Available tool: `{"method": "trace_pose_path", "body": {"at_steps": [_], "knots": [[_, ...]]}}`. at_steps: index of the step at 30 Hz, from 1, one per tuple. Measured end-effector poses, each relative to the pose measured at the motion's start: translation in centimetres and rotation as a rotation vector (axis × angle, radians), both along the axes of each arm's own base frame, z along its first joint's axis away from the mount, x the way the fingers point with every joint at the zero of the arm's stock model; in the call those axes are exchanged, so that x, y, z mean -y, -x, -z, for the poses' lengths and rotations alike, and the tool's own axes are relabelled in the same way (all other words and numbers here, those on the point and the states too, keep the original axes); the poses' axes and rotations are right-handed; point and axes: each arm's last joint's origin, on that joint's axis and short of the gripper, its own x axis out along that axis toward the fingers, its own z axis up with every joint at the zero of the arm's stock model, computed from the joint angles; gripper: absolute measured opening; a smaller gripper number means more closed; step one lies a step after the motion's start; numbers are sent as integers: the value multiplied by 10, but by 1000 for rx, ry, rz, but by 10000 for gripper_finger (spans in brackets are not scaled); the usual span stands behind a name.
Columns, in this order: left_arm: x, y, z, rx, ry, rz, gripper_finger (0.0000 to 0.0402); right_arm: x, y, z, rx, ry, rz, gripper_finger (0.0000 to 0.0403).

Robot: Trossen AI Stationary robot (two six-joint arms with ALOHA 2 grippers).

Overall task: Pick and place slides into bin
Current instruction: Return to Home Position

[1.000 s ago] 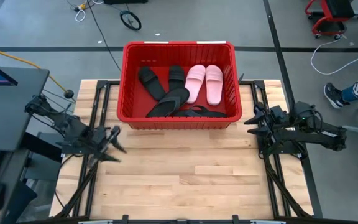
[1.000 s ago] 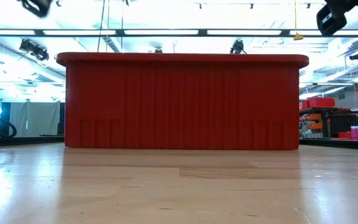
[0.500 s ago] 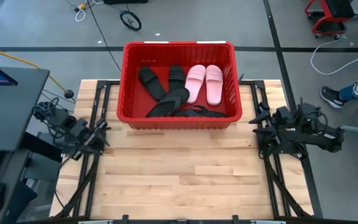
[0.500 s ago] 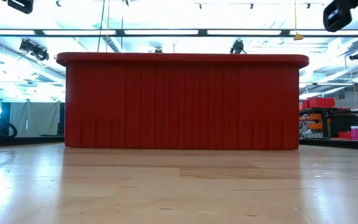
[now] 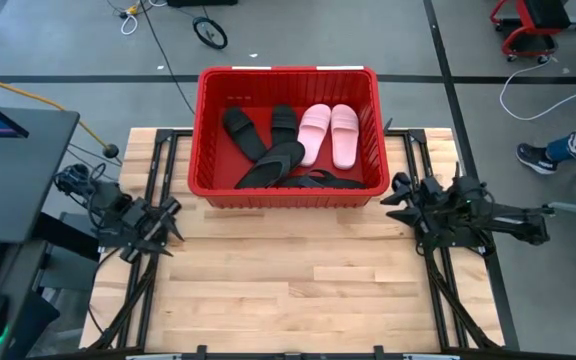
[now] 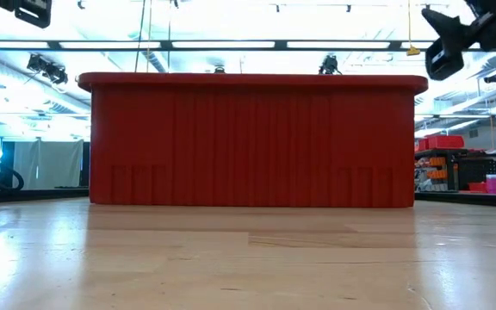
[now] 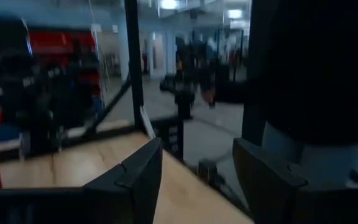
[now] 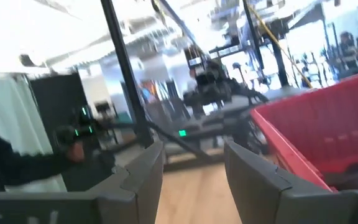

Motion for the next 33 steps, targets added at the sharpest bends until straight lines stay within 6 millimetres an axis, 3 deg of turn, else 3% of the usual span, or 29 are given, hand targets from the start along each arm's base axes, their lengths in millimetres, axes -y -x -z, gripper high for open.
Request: {"method": "trace_pose_path", "body": {"at_steps": [7, 19, 26, 33], "knots": [[8, -13, 25, 45, 37, 1, 208, 1, -6, 18, 82, -55, -23, 175], [15, -25, 64, 57, 51, 1, 213, 0, -6, 19, 79, -138, -88, 175], [15, -25, 63, 43, 88, -1, 212, -14, 5, -4, 232, -30, -325, 175], [13, -26, 62, 61, 86, -60, 215, -24, -3, 9, 99, -69, -333, 175]]}}
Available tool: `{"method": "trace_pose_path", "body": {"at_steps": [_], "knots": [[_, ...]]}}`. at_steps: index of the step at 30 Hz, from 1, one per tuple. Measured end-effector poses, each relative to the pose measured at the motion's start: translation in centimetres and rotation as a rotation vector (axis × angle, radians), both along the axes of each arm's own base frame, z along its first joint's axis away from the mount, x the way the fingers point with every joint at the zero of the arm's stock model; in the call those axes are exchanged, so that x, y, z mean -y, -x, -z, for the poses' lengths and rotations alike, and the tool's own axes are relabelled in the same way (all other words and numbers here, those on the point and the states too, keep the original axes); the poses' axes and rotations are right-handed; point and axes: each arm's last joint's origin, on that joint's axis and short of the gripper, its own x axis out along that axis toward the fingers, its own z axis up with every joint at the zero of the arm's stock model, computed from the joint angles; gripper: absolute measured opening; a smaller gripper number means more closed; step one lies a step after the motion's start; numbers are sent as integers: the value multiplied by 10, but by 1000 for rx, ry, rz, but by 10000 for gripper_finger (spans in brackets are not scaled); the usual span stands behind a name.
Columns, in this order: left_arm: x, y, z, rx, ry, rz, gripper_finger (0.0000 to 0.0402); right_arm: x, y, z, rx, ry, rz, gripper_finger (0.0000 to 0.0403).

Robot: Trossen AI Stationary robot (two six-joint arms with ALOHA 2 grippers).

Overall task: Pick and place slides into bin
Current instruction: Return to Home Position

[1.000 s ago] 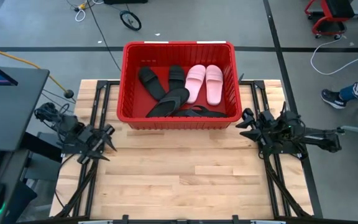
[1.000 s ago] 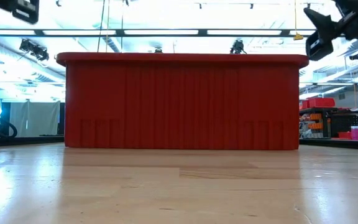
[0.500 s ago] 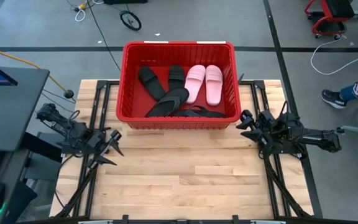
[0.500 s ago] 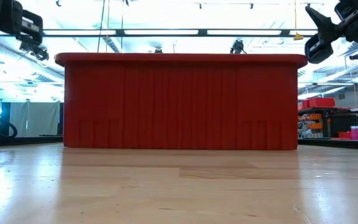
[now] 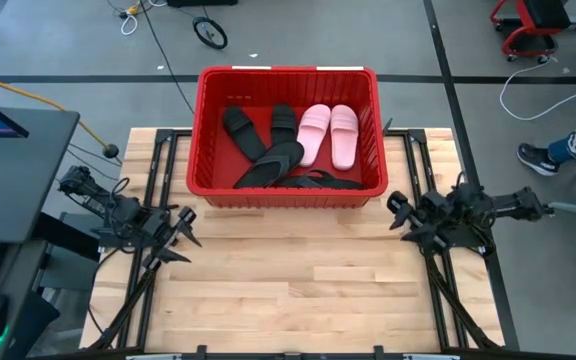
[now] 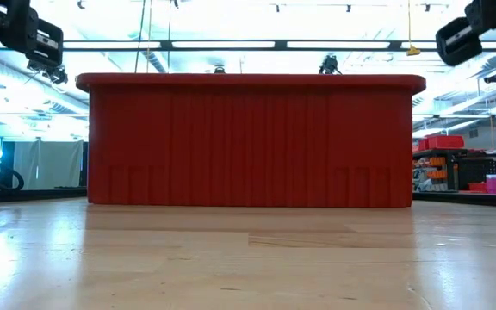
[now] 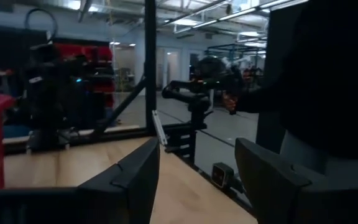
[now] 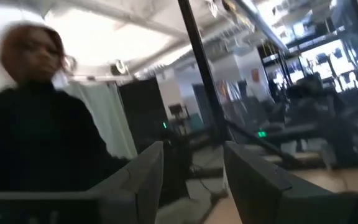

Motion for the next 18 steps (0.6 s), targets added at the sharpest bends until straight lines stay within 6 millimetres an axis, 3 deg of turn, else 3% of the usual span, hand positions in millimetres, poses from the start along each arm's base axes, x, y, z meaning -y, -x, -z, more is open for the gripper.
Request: {"method": "trace_pose_path", "body": {"at_steps": [9, 18], "knots": [[0, -1, 2, -27, 14, -8, 210, -16, -2, 10, 64, 227, -66, 175], [0, -1, 2, -26, 14, -9, 199, -22, -2, 20, 26, 239, -125, 175]]}}
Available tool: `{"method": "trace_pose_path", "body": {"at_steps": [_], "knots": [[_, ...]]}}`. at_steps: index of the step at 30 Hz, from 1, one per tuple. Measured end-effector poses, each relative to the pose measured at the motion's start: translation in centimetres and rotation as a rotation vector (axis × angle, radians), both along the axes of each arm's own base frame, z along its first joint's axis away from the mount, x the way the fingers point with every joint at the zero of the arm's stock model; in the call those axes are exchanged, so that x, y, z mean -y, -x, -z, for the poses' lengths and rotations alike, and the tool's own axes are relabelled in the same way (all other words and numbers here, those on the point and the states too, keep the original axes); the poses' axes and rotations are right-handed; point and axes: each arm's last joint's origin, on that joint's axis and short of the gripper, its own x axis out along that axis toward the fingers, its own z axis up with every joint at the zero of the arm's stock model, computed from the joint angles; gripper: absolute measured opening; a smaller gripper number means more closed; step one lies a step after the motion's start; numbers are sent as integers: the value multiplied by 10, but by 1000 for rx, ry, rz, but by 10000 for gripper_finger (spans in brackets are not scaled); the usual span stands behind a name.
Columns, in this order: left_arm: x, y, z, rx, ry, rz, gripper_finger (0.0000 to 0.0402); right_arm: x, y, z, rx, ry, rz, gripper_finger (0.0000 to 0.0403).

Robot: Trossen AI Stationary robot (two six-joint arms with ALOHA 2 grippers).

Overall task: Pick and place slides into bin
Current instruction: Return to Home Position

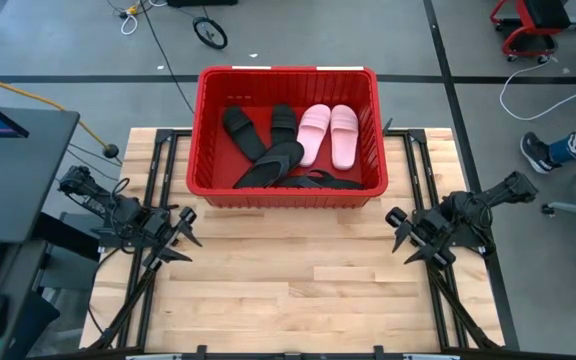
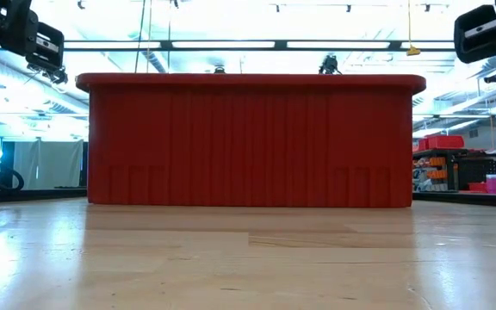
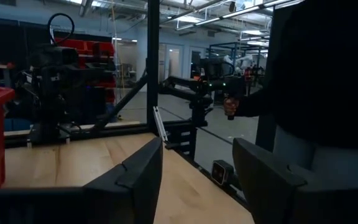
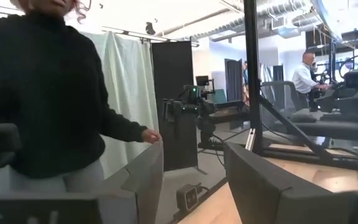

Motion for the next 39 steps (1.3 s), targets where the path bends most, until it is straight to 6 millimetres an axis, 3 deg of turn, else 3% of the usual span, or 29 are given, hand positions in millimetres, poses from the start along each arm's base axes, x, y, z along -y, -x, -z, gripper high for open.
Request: {"method": "trace_pose_path", "body": {"at_steps": [7, 18, 39], "knots": [[0, 0, 0, 0, -1, 0, 205, 0, -1, 2, 16, 56, 45, 175], [0, 0, 0, 0, 0, 1, 195, 1, -5, 17, -179, 43, 81, 175], [0, 0, 0, 0, -1, 1, 193, 1, -5, 18, -189, 48, 81, 175]]}}
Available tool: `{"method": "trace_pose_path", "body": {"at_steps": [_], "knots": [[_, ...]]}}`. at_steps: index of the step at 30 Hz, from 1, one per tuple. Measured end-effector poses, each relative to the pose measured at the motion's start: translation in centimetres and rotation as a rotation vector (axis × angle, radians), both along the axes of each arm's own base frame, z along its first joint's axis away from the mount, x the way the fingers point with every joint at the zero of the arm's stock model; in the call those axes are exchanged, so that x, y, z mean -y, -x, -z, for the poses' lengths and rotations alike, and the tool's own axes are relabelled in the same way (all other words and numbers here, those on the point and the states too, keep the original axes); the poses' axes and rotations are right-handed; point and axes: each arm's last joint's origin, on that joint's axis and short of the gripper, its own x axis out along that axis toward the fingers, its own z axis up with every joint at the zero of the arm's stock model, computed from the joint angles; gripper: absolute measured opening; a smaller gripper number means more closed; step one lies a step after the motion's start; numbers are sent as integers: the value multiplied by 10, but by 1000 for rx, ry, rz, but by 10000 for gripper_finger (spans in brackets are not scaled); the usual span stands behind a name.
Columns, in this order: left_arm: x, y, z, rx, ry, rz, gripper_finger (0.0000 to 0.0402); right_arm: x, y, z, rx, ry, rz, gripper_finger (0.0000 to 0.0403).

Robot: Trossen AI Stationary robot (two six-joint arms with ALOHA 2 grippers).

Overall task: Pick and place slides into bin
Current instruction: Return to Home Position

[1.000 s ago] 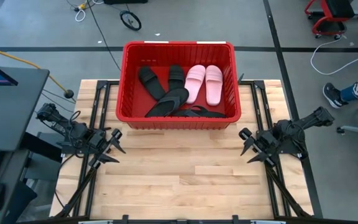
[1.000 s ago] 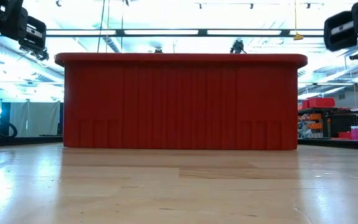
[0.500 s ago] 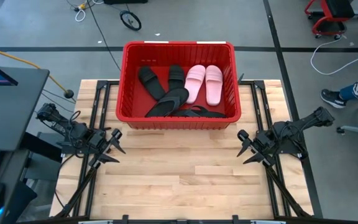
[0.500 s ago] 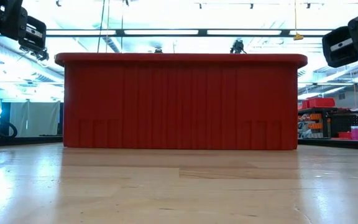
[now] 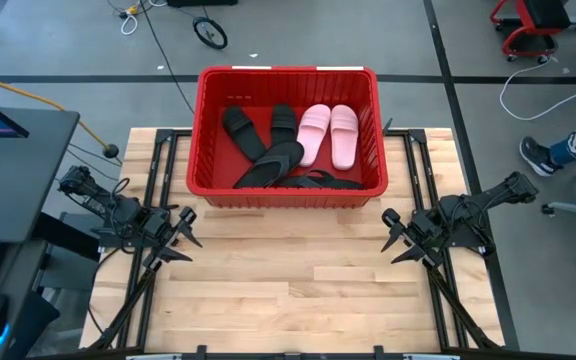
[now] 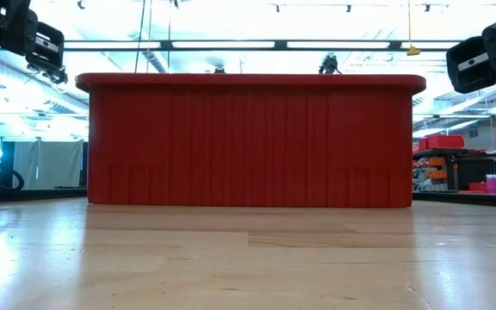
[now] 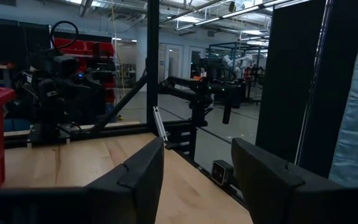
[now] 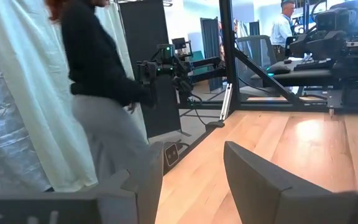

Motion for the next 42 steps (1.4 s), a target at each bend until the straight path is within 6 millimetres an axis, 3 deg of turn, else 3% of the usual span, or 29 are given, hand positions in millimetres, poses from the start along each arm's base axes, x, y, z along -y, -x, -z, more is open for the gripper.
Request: {"method": "trace_pose_path", "body": {"at_steps": [42], "knots": [[0, 0, 0, 0, 0, -1, 198, 0, 0, 0, 0, 0, 0, 175]]}}
